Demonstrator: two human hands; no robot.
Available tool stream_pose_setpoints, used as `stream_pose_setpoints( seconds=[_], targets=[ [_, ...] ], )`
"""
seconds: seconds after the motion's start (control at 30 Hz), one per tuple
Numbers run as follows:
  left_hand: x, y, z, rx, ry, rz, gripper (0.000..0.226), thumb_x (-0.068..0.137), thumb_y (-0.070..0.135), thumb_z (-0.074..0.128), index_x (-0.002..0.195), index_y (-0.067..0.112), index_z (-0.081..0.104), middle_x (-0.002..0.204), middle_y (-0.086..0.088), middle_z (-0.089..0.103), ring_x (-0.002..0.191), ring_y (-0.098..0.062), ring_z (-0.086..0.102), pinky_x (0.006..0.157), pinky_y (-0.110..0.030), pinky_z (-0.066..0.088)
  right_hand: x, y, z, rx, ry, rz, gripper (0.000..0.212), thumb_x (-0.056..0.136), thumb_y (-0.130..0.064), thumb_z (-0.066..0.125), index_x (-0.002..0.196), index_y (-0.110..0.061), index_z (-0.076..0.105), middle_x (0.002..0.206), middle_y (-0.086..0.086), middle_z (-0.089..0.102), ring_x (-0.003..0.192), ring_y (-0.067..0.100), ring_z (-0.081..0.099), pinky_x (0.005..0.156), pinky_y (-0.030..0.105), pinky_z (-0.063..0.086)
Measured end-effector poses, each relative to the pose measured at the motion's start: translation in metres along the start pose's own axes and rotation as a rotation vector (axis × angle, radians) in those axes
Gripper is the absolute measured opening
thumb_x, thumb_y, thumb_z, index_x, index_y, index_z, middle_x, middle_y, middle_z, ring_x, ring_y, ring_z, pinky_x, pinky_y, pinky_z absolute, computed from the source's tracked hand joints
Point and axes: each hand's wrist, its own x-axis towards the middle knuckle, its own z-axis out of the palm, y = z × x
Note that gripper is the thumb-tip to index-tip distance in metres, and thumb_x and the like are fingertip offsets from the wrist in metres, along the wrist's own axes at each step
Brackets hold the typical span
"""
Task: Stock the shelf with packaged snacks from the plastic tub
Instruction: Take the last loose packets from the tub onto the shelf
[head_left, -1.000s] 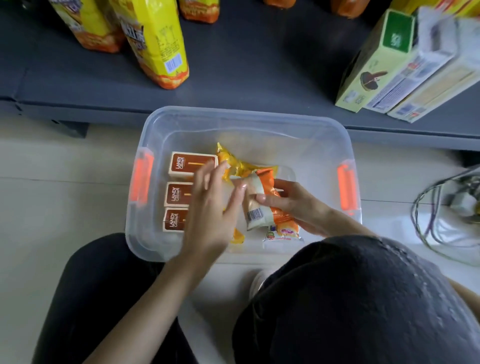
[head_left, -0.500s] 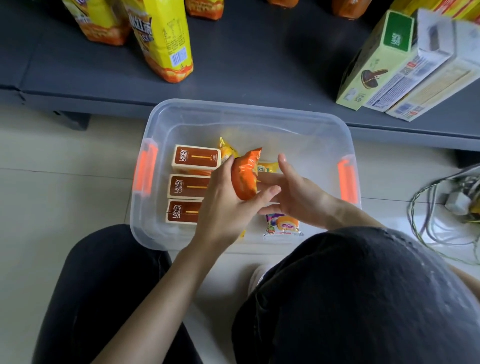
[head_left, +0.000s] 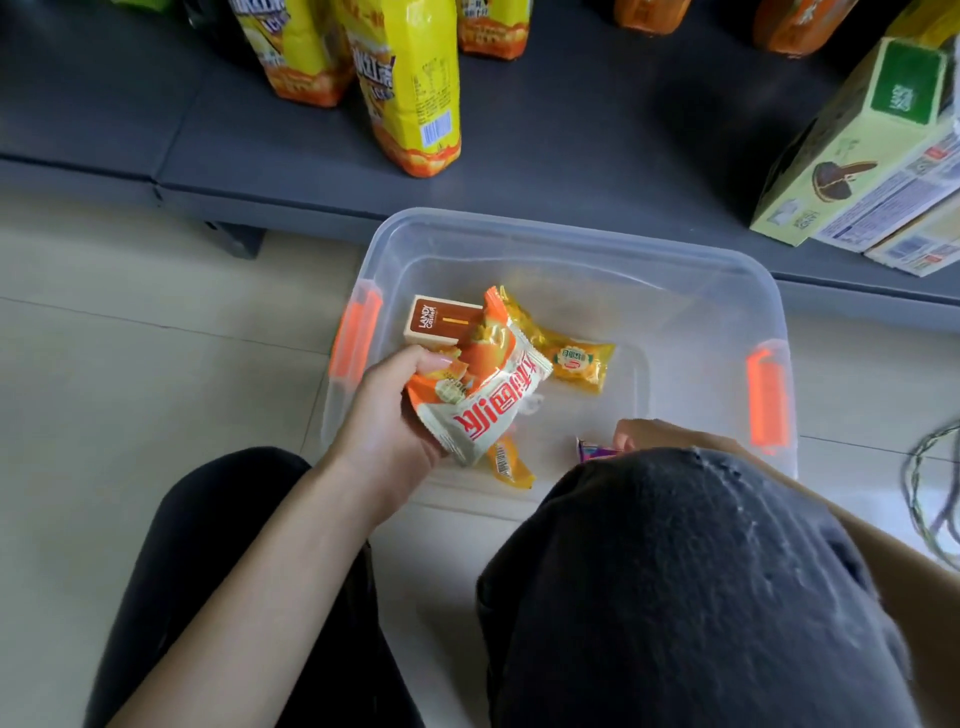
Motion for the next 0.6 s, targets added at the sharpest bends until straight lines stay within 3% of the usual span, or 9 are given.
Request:
stream_pose_setpoints(
  seconds=[0.07, 0.1, 0.2, 0.27, 0.3, 0.37, 0.4, 0.5, 0.6],
  targets=[
    [-0.003, 0.008, 0.001, -0.024, 0.012, 0.019, 0.032, 0.084, 0.019, 0.056, 0.06, 0.022, 0.077, 0.083, -0.01, 0.074, 0.087, -0.032, 0.069, 0.092, -0.059, 0.047, 0.014, -0.002, 0.011, 0.001, 0.017, 0.021, 0.029, 0.098, -0.015, 0.045, 0.121, -0.002, 0.056, 0.126, 0.017, 0.057, 0.117, 0.03, 0.052, 0.096, 0.034, 0.04],
    [-0.003, 0.011, 0.002, -0.053, 0.029, 0.017, 0.013, 0.076, 0.027, 0.066, 0.076, 0.025, 0.079, 0.093, -0.01, 0.075, 0.094, -0.034, 0.069, 0.093, -0.063, 0.044, 0.019, -0.001, 0.015, -0.018, 0.032, 0.022, 0.03, 0.099, -0.018, 0.045, 0.121, -0.003, 0.057, 0.125, 0.015, 0.058, 0.117, 0.029, 0.052, 0.099, 0.034, 0.041],
    [0.003, 0.017, -0.003, -0.088, 0.052, -0.02, 0.09, 0.047, 0.037, 0.092, 0.129, 0.04, 0.055, 0.122, -0.013, 0.066, 0.105, -0.041, 0.065, 0.089, -0.071, 0.042, 0.018, 0.001, 0.014, -0.098, 0.055, -0.003, 0.034, 0.095, -0.035, 0.055, 0.114, -0.007, 0.059, 0.109, 0.005, 0.058, 0.108, 0.021, 0.049, 0.098, 0.03, 0.038],
    [0.0, 0.02, 0.0, -0.114, 0.023, -0.07, 0.103, 0.042, 0.035, 0.095, 0.134, 0.041, 0.049, 0.125, -0.011, 0.064, 0.106, -0.04, 0.065, 0.084, -0.063, 0.048, 0.011, 0.003, 0.01, -0.036, 0.067, -0.016, 0.046, 0.079, -0.053, 0.068, 0.099, -0.013, 0.057, 0.093, 0.001, 0.057, 0.093, 0.02, 0.053, 0.089, 0.029, 0.045],
    [-0.005, 0.023, 0.004, -0.107, -0.006, -0.107, 0.09, 0.049, 0.034, 0.092, 0.13, 0.038, 0.054, 0.124, -0.012, 0.065, 0.105, -0.038, 0.066, 0.08, -0.059, 0.051, 0.001, 0.002, 0.008, 0.033, 0.088, -0.003, 0.053, 0.069, -0.057, 0.074, 0.094, -0.015, 0.053, 0.091, 0.0, 0.058, 0.088, 0.02, 0.055, 0.081, 0.03, 0.049],
    [-0.019, 0.029, 0.017, -0.09, -0.05, -0.122, 0.039, 0.07, 0.03, 0.075, 0.108, 0.03, 0.068, 0.119, -0.013, 0.067, 0.1, -0.034, 0.068, 0.075, -0.053, 0.056, -0.026, -0.003, -0.001, 0.163, 0.177, 0.079, 0.062, 0.062, -0.056, 0.077, 0.096, -0.015, 0.047, 0.09, 0.001, 0.059, 0.079, 0.02, 0.057, 0.064, 0.03, 0.046],
    [-0.028, 0.033, 0.022, -0.101, -0.069, -0.122, 0.03, 0.076, 0.027, 0.067, 0.105, 0.027, 0.067, 0.117, -0.014, 0.068, 0.097, -0.034, 0.069, 0.074, -0.051, 0.057, -0.043, -0.006, -0.008, 0.245, 0.227, 0.117, 0.063, 0.062, -0.056, 0.077, 0.098, -0.014, 0.047, 0.089, 0.002, 0.059, 0.076, 0.02, 0.058, 0.061, 0.03, 0.045],
    [-0.065, 0.053, 0.045, -0.13, -0.06, -0.136, 0.055, 0.084, 0.026, 0.061, 0.138, 0.022, 0.048, 0.118, -0.015, 0.068, 0.094, -0.033, 0.07, 0.074, -0.044, 0.059, -0.104, -0.019, -0.035, 0.552, 0.276, 0.098, 0.051, 0.069, -0.047, 0.077, 0.098, -0.013, 0.054, 0.089, 0.006, 0.062, 0.071, 0.022, 0.063, 0.056, 0.033, 0.054],
    [-0.111, 0.08, 0.074, -0.119, -0.035, -0.173, 0.052, 0.088, 0.03, 0.058, 0.137, 0.012, 0.052, 0.105, -0.012, 0.071, 0.081, -0.025, 0.072, 0.06, -0.033, 0.059, -0.18, -0.035, -0.061, 0.796, 0.206, 0.001, 0.021, 0.081, -0.029, 0.072, 0.093, -0.017, 0.059, 0.088, 0.007, 0.064, 0.075, 0.021, 0.062, 0.061, 0.033, 0.058]
  ],
)
